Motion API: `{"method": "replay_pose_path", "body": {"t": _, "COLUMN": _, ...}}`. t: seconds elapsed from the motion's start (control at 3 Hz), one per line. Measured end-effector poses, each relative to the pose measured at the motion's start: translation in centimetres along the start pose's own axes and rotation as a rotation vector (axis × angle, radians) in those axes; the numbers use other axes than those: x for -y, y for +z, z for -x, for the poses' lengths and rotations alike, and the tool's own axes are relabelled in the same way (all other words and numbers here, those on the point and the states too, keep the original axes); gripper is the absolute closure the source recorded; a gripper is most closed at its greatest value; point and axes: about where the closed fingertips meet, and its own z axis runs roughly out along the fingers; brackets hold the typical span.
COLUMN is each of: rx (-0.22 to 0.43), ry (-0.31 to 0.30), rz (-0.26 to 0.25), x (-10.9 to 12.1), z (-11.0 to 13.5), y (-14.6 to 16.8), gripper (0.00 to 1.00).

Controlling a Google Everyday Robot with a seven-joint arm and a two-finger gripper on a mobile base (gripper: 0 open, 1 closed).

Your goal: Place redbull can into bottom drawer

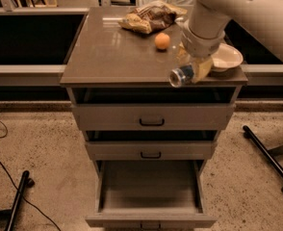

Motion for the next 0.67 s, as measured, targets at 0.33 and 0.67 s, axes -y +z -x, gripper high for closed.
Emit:
{"method": "replay_pose_path", "body": {"t": 0.33, "rx": -0.027, "ry": 0.131, "rz": 0.084, "x": -2.35, "z": 1.68, "y": 1.44, "gripper": 1.00}}
{"method": "replay_pose_path", "body": {"t": 0.67, "rx": -0.029, "ry": 0.215, "rz": 0.085, "x": -2.45, "z": 1.68, "y": 1.67, "gripper": 1.00}}
